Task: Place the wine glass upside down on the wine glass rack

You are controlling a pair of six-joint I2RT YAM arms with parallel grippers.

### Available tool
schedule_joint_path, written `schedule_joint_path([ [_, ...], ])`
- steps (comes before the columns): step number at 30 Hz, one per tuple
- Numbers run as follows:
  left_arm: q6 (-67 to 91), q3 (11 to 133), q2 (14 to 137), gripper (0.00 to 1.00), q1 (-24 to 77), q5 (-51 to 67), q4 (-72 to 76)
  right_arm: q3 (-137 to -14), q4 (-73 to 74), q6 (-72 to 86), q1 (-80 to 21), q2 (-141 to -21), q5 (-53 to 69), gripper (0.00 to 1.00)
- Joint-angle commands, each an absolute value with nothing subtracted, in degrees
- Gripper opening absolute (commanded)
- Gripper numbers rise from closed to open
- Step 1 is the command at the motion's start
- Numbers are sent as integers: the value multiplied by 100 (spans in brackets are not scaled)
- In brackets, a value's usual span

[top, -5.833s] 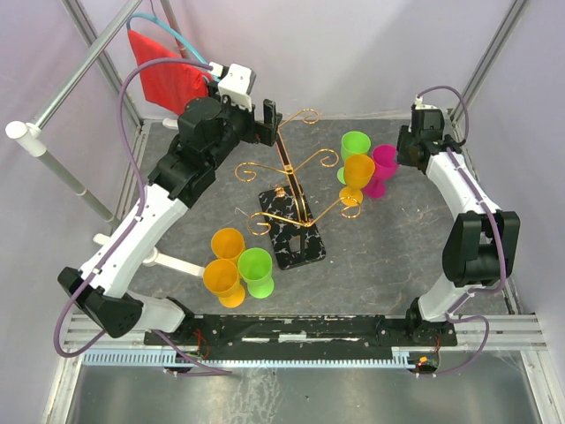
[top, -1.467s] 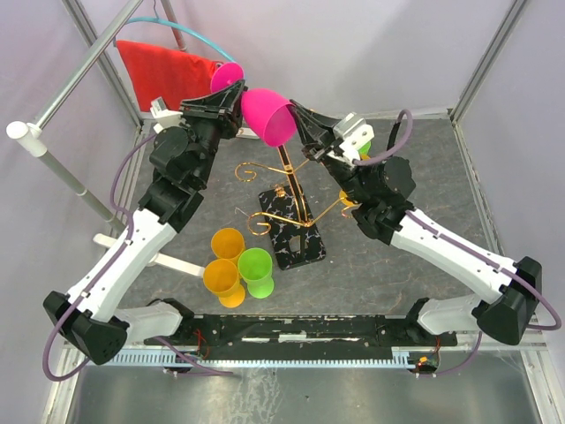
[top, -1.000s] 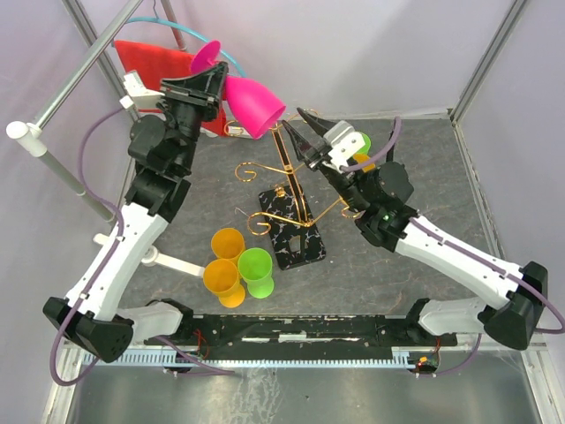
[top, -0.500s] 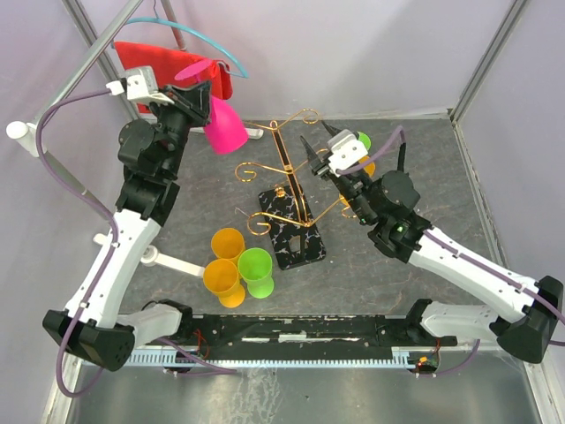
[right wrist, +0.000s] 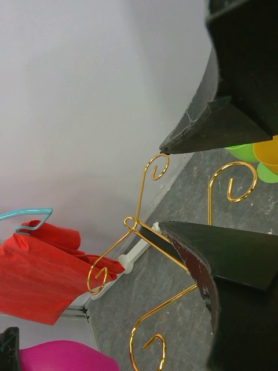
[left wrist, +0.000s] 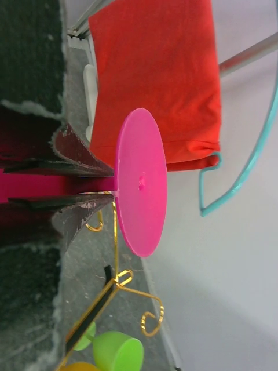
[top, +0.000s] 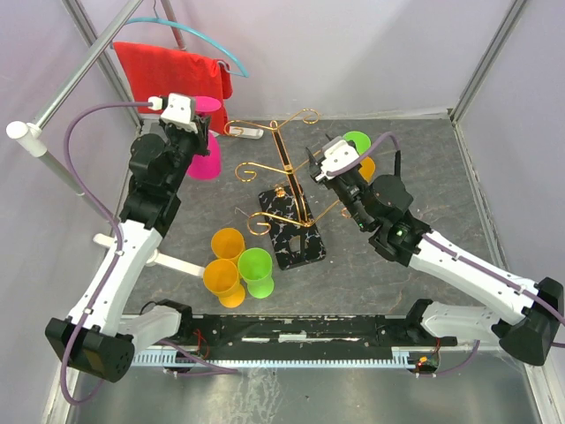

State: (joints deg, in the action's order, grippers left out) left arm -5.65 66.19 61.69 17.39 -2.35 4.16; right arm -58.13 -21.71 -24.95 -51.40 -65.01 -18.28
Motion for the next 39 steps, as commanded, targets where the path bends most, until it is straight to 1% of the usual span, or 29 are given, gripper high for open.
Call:
schedule_joint_path([
  [1, -709, 6483, 6256, 3, 1174, 637, 784, -5722, -2262, -2468, -5162, -6245, -2013, 58],
  [4, -497, 6149, 6353, 3, 891, 1326, 1244, -5646, -2233, -2442, -5164, -6182, -2051, 57],
  [9, -57, 5243, 6420, 3, 602, 2437, 2810, -5556, -2163, -2453, -5168, -6079, -2082, 56],
  [13, 615, 4470, 6575, 3, 494, 2951, 4307, -5489, -2146, -2506, -5162, -5989, -2089, 56],
  [15, 776, 4238, 6672, 3, 469, 3134, 4833, -5458, -2124, -2526, -5162, -5934, -2092, 56],
  [19, 956, 3959, 6915, 3, 467, 3414, 5482, -5379, -2077, -2571, -5161, -5849, -2098, 56],
  [24, 1234, 3572, 7245, 3, 460, 3580, 6670, -5260, -2087, -2665, -5167, -5786, -2097, 55],
  [31, 1320, 3527, 7857, 3, 465, 3915, 7414, -5247, -2102, -2770, -5165, -5775, -2084, 55],
  [35, 1601, 3545, 8307, 3, 465, 3827, 8228, -5240, -2076, -2842, -5159, -5769, -2091, 55],
  [39, 1683, 3757, 8624, 3, 466, 3680, 8503, -5207, -2065, -2849, -5160, -5757, -2116, 55],
])
